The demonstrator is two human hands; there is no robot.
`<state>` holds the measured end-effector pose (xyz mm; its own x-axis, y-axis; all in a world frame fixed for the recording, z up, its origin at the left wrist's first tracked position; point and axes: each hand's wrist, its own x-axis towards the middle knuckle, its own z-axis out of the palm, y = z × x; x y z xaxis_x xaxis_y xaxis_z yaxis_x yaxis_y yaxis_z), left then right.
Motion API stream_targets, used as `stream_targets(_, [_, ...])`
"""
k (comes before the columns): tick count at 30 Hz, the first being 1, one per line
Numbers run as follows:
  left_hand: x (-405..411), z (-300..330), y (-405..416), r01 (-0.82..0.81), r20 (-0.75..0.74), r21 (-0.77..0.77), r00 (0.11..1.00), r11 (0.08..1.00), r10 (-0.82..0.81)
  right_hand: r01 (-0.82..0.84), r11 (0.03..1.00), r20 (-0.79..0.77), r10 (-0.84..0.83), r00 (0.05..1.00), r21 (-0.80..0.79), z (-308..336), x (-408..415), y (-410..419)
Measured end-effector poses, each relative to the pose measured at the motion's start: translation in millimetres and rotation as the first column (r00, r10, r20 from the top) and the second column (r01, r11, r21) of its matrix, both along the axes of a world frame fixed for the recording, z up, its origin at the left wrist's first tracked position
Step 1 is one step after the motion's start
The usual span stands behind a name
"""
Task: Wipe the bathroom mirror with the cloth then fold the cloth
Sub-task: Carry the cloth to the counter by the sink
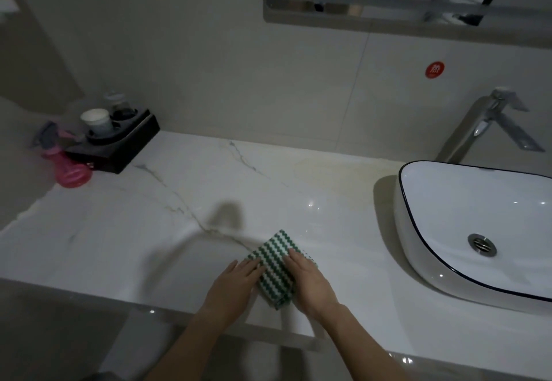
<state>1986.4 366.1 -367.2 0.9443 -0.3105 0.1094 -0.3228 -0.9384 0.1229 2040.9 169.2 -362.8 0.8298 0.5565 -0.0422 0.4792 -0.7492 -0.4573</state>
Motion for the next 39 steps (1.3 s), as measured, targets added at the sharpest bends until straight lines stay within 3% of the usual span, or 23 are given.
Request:
stream_targets(2, [2, 9, 6, -0.045, 0.078, 0.003, 0.996, 0.999, 0.045, 0.001, 1.000, 0.033, 0.000, 0.999, -0.027, 6, 6, 9])
stream_targets(7, [5, 22, 26, -0.251, 0.085, 0.072, 0.966, 0.965, 0.245, -0.033, 0.985, 0.032, 0.038, 0.999, -0.167, 12, 11, 35])
stream_targets(13, [-4, 14, 53, -0.332, 0.076, 0.100, 0.943, 0.938, 0.325, -0.019, 0.964, 0.048, 0.033, 0.998, -0.266, 2, 10, 49])
stream_targets(17, [-6, 8, 58, -0.353, 0.133, 0.087, 0.931, 0.932, 0.340, -0.028, 0.941, -0.024, 0.020, 0.999, -0.338, -6, 12, 50])
stream_targets(27, [0, 0, 45, -0.373, 0.124, 0.088, 0.924, 0.924, 0.362, -0.047, 0.943, -0.097, 0.016, 0.995, -0.329, -3, 14, 51])
stream_targets(33, [0, -3, 43, -0.380, 0.135, 0.088, 0.920, 0.921, 0.367, 0.054, 0.919, 0.011, -0.054, 0.998, -0.391, -11, 7, 53])
stream_targets(39, [0, 2, 47, -0.379, 0.162, 0.090, 0.918, 0.921, 0.362, 0.088, 0.940, 0.082, -0.065, 0.995, -0.328, -14, 1, 50])
